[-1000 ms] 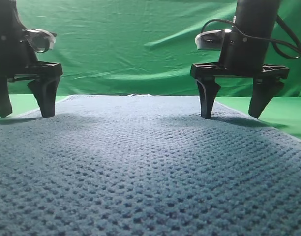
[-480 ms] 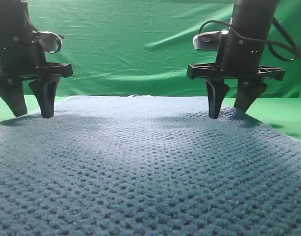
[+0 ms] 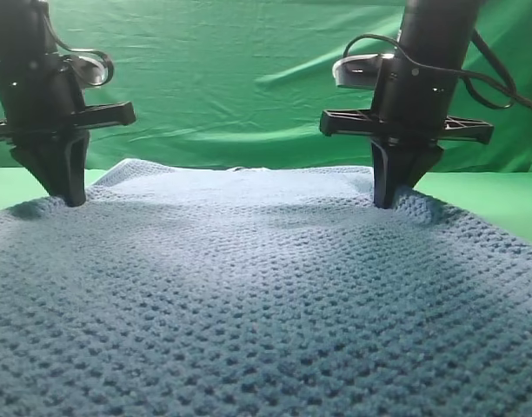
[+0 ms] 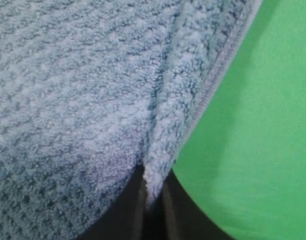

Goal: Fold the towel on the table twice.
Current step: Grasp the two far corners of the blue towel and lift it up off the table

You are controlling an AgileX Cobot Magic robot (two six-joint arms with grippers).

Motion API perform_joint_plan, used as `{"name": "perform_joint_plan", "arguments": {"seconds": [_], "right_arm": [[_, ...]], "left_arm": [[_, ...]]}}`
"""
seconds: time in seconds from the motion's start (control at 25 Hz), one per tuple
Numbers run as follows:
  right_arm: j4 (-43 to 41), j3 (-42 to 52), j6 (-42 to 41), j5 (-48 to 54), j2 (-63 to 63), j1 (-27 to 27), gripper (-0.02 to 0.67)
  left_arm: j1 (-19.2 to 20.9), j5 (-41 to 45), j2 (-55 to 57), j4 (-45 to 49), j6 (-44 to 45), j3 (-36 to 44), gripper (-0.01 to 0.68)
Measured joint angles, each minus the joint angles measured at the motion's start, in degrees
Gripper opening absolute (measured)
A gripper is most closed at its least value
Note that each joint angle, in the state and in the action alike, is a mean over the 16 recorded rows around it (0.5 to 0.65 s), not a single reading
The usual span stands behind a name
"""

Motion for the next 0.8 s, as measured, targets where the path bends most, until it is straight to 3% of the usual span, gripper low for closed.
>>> {"name": "perform_joint_plan", "arguments": {"seconds": [0.24, 0.8], "right_arm": [[-2.00, -8.33, 0.03, 3.46, -2.60, -0.17, 0.000], [-5.24, -40.60, -2.19, 4.83, -5.68, -0.64, 0.000]], "left_arm": [[1.08, 3.49, -3.87, -1.14, 0.02, -7.41, 0.000], [2.51, 3.72, -9.66, 0.05, 0.47, -36.72, 0.000]]}}
